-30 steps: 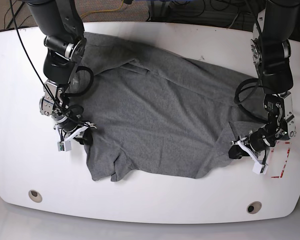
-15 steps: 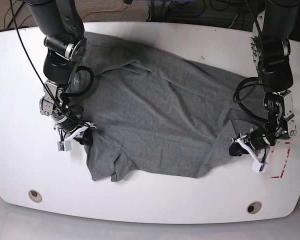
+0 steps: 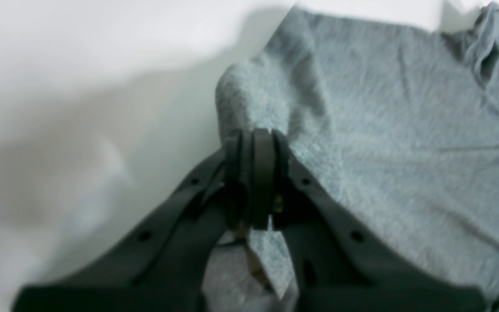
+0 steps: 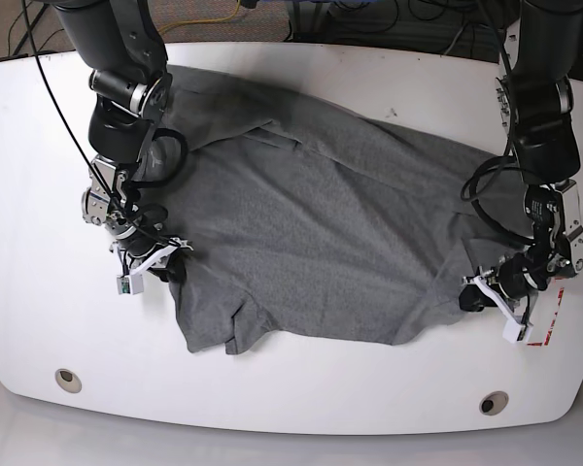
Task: Layout the t-shirt on the table in an organized manner, then fold the t-shirt properly
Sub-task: 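Pull the hem corner with the left gripper away from the right gripper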
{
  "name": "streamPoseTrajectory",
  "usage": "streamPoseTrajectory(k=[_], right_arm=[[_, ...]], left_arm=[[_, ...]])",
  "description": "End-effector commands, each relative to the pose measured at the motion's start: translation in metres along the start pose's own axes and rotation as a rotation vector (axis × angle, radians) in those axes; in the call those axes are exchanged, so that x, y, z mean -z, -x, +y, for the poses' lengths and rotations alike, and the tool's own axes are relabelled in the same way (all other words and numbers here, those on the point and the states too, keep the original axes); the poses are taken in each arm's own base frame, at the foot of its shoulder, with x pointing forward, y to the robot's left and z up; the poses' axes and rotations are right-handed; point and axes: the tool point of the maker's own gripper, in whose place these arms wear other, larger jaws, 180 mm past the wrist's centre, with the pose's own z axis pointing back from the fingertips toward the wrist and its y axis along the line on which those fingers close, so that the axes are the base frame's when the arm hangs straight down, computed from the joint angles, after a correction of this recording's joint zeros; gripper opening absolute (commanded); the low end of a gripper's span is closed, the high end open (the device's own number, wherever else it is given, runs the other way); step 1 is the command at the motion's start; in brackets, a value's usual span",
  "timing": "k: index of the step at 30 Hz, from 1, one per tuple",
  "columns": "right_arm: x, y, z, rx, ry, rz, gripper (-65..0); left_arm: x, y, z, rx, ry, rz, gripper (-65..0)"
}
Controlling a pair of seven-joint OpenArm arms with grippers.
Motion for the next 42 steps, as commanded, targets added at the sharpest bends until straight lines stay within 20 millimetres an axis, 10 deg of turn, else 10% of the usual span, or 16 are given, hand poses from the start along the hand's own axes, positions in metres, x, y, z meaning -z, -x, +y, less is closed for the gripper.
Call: streamPoseTrajectory(k=[1, 42], right_arm=[[0.001, -0.001, -0.002, -0.031, 0.007, 0.039, -56.0], [-0.005, -0.003, -0.013, -0.042, 0.025, 0.041, -56.0]], left_arm=[[-0.015, -0.043, 0.007, 0.034, -0.014, -0.097, -63.3], [-0.031, -0.065, 0.022, 0.066, -0.05, -0.127, -59.3]])
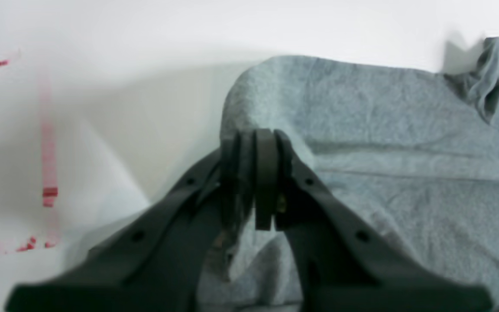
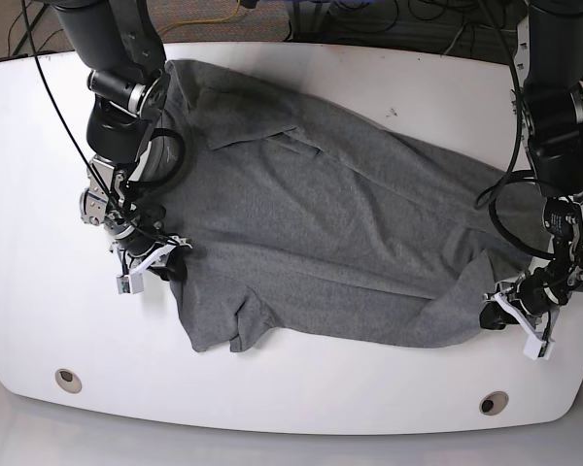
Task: Layout the t-shirt on the table in an organized manner, then fold the t-shirt properly
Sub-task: 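Pull the hem corner with the left gripper away from the right gripper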
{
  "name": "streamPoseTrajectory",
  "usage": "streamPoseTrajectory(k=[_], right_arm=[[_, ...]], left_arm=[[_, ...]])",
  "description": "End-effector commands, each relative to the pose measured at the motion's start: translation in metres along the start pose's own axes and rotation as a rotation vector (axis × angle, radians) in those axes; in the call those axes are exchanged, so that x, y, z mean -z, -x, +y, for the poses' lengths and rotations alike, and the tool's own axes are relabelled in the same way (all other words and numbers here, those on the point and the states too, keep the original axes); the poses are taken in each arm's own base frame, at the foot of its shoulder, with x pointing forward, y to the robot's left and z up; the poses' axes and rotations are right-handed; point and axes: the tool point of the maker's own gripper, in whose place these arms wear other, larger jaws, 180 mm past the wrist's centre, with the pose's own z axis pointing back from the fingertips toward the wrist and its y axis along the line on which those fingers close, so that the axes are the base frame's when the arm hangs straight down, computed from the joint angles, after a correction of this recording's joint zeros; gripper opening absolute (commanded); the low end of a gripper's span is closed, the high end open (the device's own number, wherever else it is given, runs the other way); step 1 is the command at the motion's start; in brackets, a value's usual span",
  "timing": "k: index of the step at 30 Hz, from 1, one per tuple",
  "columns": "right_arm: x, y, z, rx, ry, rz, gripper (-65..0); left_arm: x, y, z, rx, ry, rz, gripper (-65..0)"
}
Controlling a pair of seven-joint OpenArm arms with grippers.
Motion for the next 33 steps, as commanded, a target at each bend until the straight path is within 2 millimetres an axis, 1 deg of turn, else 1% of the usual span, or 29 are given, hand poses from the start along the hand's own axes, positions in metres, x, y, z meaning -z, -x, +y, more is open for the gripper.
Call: streamPoseTrajectory(k=[1, 5, 9, 11, 17, 20, 23, 27, 28, 33], right_arm=[[-0.002, -0.004, -0.008, -0.03, 0.023, 0.031, -56.0], [-0.002, -0.004, -0.009, -0.031, 0.024, 0.031, -56.0], [-0.002, -0.004, -0.01, -0.032, 0.026, 0.031, -56.0], [-0.003, -0.004, -0.01, -0.033, 0.027, 0.031, -56.0], [-0.003, -0.003, -0.01, -0.032, 0.027, 0.032, -56.0], [-0.003, -0.003, -0.01, -0.033, 0.027, 0.033, -56.0], [-0.001, -0.001, -0.006, -0.059, 0.015, 0.048, -56.0], [0.002, 0.007, 0.003, -0.105, -0.008, 0.084, -56.1], [0.002, 0.011, 0.005, -0.115, -0.014, 0.094, -56.1], [0.003, 0.01, 0.007, -0.123, -0.019, 0.09, -56.1]], left_arm=[[-0.014, -0.035, 0.007, 0.031, -0.014, -0.084, -59.3], [-0.018, -0.043, 0.012, 0.039, -0.023, -0.094, -59.2], [-0.019, -0.044, 0.013, 0.042, -0.026, -0.097, -59.2], [-0.023, -0.045, 0.018, 0.045, -0.037, -0.098, -59.2], [-0.027, -0.047, 0.023, 0.048, -0.05, -0.102, -59.2], [-0.032, -0.048, 0.029, 0.049, -0.066, -0.104, -59.2], [-0.034, -0.055, 0.031, 0.052, -0.071, -0.133, -59.3], [-0.037, -0.064, 0.032, 0.056, -0.075, -0.18, -59.3], [-0.041, -0.068, 0.037, 0.059, -0.087, -0.195, -59.3], [-0.046, -0.074, 0.045, 0.045, -0.114, -0.232, -59.0]])
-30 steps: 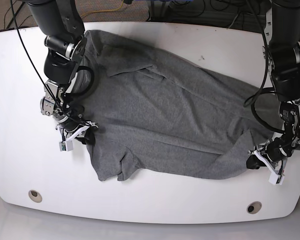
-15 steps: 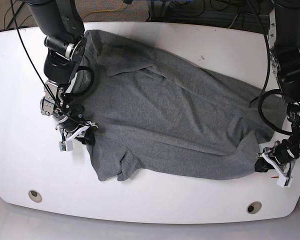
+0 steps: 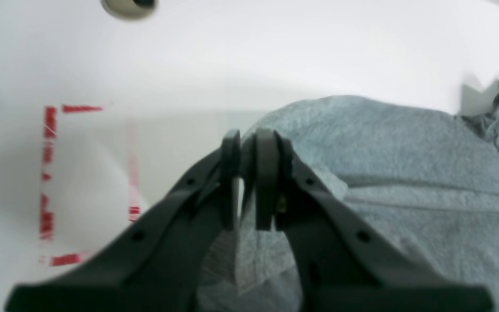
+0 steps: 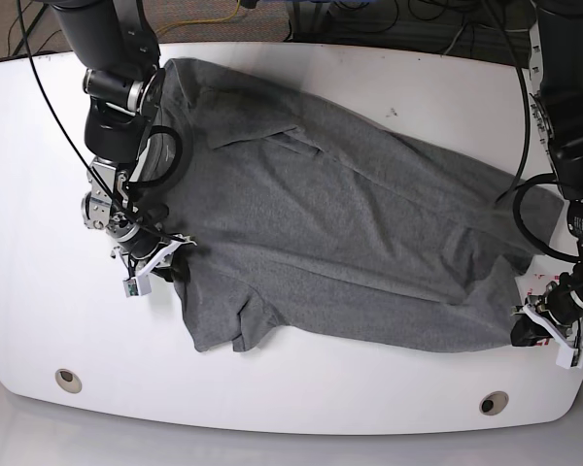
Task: Layout the t-shirt on the table in an organized manner, then fold the t-shirt properly
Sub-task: 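Pull the hem corner with the left gripper away from the right gripper, then open the right gripper and lift it toward the t-shirt collar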
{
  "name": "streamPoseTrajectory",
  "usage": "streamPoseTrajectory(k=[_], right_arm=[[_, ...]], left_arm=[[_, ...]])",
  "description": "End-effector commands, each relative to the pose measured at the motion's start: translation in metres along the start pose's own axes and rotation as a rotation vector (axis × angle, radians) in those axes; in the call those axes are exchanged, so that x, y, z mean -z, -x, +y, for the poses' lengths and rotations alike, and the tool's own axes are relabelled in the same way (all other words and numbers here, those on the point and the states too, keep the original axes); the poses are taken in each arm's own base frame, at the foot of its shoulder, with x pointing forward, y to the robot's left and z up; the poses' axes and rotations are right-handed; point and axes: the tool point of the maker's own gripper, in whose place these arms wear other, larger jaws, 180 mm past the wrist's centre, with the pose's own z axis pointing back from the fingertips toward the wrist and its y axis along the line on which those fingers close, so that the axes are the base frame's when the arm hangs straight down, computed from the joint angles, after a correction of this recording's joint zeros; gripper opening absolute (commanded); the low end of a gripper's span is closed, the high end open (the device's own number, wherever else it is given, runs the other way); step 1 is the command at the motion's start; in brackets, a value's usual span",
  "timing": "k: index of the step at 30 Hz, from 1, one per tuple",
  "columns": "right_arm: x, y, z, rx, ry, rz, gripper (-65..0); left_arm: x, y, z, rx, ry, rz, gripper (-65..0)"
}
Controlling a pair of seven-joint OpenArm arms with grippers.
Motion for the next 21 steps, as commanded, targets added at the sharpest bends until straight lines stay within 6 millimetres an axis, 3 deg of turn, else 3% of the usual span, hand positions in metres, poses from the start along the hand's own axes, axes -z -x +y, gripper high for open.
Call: streamPoseTrajectory(k=[1, 10, 12, 14, 18, 21], right_arm=[[-0.001, 0.006, -0.004, -0.03, 0.01, 0.062, -56.1], [0.0, 0.007, -0.001, -0.029, 0.005, 0.062, -56.1], [0.001, 0.007, -0.001, -0.031, 0.004, 0.063, -56.1], [0.001, 0.007, -0.001, -0.031, 0.004, 0.063, -56.1], [0.0, 0.006, -0.002, -0.032, 0.005, 0.062, -56.1], [0.0, 0.006, -0.002, -0.034, 0.006, 0.063, -56.1]], left_arm=[[-0.011, -0.037, 0.011, 0.004, -0.033, -0.102, -59.0], [-0.013, -0.046, 0.018, -0.021, -0.069, -0.161, -58.5], [-0.013, -0.046, 0.018, -0.021, -0.069, -0.161, -55.6], [-0.012, -0.045, 0.019, -0.024, -0.07, -0.159, -49.7], [-0.014, -0.046, 0.027, -0.057, -0.111, -0.164, -26.0], [-0.015, -0.047, 0.033, -0.08, -0.144, -0.167, -13.5]])
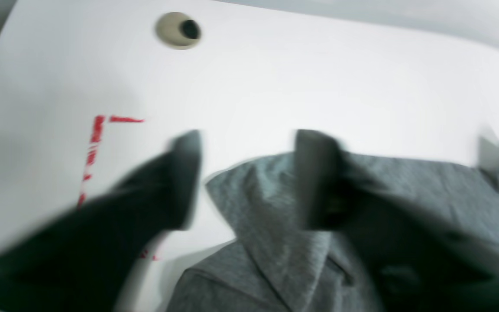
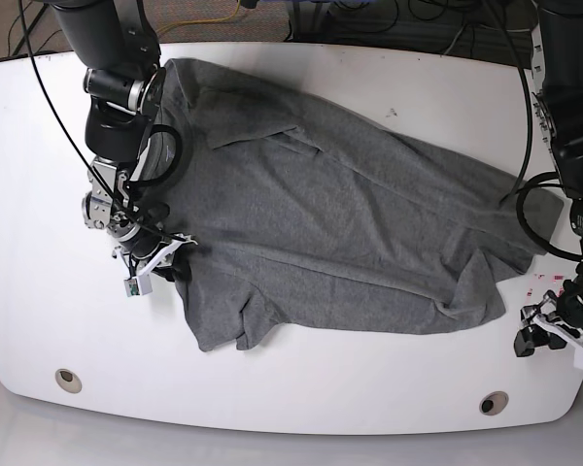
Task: Layout the t-shirt on the table in an organized manner, then fold the t-shirt properly
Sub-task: 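Open the right gripper and lift it toward the t-shirt collar, then grasp the collar edge with the right gripper and drag it outward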
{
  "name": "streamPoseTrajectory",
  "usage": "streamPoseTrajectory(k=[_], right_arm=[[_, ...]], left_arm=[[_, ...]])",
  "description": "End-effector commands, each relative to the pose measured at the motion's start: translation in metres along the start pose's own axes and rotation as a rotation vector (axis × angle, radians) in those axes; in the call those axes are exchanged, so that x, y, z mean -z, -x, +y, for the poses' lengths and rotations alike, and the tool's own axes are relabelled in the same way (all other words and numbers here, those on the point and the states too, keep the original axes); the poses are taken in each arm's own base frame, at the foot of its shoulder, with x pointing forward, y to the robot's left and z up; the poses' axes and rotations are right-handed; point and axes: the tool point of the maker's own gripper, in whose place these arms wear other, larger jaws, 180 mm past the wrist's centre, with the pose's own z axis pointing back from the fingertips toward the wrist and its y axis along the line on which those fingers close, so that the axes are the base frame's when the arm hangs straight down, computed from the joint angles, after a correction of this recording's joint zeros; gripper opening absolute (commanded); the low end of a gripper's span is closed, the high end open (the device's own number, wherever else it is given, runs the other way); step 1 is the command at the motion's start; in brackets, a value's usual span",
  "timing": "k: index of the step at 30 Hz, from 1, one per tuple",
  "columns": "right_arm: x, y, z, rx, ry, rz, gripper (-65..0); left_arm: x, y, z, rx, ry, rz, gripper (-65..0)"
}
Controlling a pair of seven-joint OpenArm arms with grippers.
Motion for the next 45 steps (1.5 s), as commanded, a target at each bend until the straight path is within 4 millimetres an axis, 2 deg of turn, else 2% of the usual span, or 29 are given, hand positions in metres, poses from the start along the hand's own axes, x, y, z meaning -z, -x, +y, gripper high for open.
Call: streamPoseTrajectory(k=[1, 4, 7, 10, 13, 16, 18, 25, 27, 30, 33, 37, 45], right_arm=[[0.0, 0.005, -0.003, -0.031, 0.008, 0.059, -56.1], [-0.001, 0.001, -0.004, -0.037, 0.01, 0.052, -56.1], [-0.004, -0.018, -0.005, -0.076, 0.023, 0.01, -55.6], [-0.008, -0.035, -0.006, -0.119, 0.037, -0.015, -55.5], [-0.015, -0.042, -0.009, -0.158, 0.058, -0.007, -54.4], [-0.023, -0.06, -0.009, -0.208, 0.081, -0.025, -46.8], [-0.025, -0.073, -0.001, -0.234, 0.084, -0.045, -37.6], [-0.042, -0.092, 0.004, -0.306, 0.124, -0.064, -5.9], [-0.045, -0.091, 0.01, -0.318, 0.129, -0.059, 0.0], [-0.056, -0.099, 0.015, -0.347, 0.152, -0.079, 0.0], [-0.069, -0.09, 0.018, -0.374, 0.178, -0.048, 0.0], [-0.092, -0.074, 0.02, -0.382, 0.231, -0.009, 0.0], [-0.151, -0.035, 0.035, -0.354, 0.345, 0.067, 0.0]], left_arm=[[-0.008, -0.036, 0.006, -0.001, -0.018, -0.092, -11.0], [-0.01, -0.04, 0.01, 0.001, -0.027, -0.093, -10.6], [-0.016, -0.044, 0.019, 0.011, -0.042, -0.096, -12.1], [-0.019, -0.051, 0.015, 0.01, -0.027, -0.117, -12.4], [-0.023, -0.047, 0.009, 0.018, -0.01, -0.097, -12.4], [-0.035, -0.034, 0.01, 0.053, -0.009, -0.067, -12.4], [-0.04, -0.024, 0.002, 0.07, 0.011, -0.065, -12.4], [-0.052, 0.016, -0.015, 0.121, 0.048, -0.014, -12.2], [-0.056, 0.03, -0.019, 0.125, 0.058, 0.007, -12.2], [-0.061, 0.048, -0.02, 0.111, 0.069, 0.033, -12.2], [-0.067, 0.058, -0.014, 0.08, 0.06, 0.039, -12.2], [-0.081, 0.065, 0.008, 0.026, 0.014, 0.027, -12.2], [-0.11, 0.071, 0.049, -0.036, -0.089, -0.001, -12.2]])
